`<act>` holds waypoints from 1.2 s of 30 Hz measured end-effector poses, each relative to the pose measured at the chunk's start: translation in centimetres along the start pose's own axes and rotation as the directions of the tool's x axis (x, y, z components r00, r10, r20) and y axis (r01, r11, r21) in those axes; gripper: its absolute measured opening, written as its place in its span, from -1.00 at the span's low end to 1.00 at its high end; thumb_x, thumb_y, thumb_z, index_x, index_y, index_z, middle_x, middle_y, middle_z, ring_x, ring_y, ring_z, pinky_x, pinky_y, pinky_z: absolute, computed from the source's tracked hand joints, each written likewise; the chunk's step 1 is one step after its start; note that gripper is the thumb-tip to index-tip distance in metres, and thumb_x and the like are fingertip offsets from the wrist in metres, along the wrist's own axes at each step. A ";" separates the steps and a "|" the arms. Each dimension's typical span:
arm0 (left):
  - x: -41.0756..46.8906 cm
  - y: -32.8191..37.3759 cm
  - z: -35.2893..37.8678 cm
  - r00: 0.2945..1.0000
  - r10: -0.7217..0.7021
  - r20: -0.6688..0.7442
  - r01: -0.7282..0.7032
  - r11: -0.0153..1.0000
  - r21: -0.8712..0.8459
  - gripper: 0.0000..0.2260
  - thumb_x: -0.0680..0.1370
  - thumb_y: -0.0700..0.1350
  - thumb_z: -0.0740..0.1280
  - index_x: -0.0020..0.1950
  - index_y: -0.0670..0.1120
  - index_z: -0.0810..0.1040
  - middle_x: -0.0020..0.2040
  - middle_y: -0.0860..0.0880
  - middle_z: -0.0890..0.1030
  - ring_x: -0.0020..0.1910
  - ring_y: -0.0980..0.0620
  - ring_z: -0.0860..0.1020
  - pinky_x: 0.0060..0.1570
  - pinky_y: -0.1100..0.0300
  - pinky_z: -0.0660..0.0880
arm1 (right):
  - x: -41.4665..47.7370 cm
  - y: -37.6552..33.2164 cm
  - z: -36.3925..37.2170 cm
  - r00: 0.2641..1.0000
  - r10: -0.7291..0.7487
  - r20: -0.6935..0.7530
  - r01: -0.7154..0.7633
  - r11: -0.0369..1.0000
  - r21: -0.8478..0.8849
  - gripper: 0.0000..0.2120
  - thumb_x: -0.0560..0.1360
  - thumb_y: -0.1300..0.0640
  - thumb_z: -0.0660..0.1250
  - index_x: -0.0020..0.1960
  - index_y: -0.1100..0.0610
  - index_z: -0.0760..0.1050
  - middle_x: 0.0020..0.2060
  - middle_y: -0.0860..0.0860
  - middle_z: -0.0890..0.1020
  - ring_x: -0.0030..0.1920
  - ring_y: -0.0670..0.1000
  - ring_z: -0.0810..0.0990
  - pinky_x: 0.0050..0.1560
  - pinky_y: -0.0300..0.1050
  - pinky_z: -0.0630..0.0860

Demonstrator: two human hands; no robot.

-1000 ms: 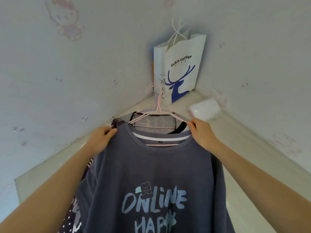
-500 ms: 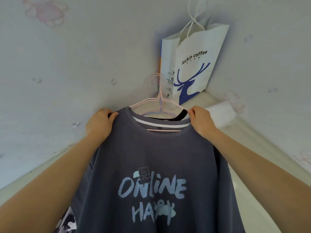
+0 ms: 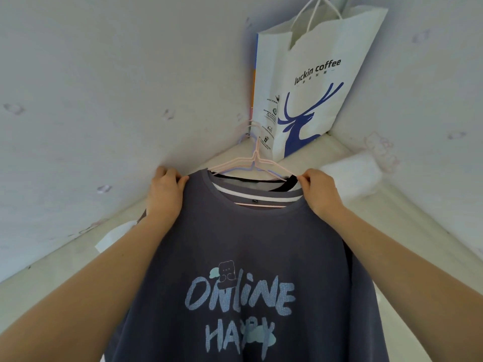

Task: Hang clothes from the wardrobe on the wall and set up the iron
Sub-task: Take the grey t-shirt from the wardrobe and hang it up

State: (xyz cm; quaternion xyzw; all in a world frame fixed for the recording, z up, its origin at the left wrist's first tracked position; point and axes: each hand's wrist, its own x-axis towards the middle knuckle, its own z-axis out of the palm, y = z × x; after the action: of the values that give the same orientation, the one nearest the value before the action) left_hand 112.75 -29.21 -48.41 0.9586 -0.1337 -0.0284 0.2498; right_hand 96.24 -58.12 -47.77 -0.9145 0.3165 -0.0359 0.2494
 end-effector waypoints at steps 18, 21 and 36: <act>-5.6 -0.1 1.0 0.957 0.278 0.084 -0.289 0.876 0.385 -0.63 0.58 -0.08 0.23 0.37 -0.13 0.44 0.34 -0.14 0.45 0.30 -0.22 0.39 0.30 -0.16 0.29 | -5.4 -0.3 0.9 0.993 -0.095 0.071 0.114 0.929 -0.353 -0.57 0.62 0.06 0.09 0.43 0.21 0.26 0.38 0.14 0.37 0.42 0.19 0.26 0.37 0.11 0.27; -7.8 0.3 0.9 0.941 0.296 0.167 -0.339 0.855 0.394 -0.58 0.59 -0.03 0.21 0.43 -0.11 0.38 0.41 -0.13 0.40 0.40 -0.19 0.32 0.40 -0.16 0.19 | -7.8 -0.6 0.7 0.989 -0.111 0.098 0.140 0.917 -0.374 -0.51 0.63 0.02 0.05 0.51 0.20 0.15 0.49 0.14 0.22 0.50 0.16 0.14 0.49 0.09 0.13; -21.5 -1.7 -1.6 0.888 0.345 0.305 -0.433 0.851 0.297 -0.55 0.61 0.05 0.13 0.48 -0.05 0.30 0.47 -0.06 0.34 0.48 -0.13 0.24 0.45 -0.14 0.13 | -24.3 -3.4 1.5 0.971 -0.082 0.224 0.164 0.912 -0.376 -0.47 0.64 -0.05 -0.02 0.55 0.15 0.02 0.54 0.08 0.10 0.54 0.11 -0.01 0.51 0.06 -0.04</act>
State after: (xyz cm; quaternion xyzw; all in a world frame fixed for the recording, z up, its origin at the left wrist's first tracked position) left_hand 92.69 -21.28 -48.12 0.9296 -0.3582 -0.0680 0.0540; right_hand 79.08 -40.68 -45.17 -0.9628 0.2318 0.1059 0.0899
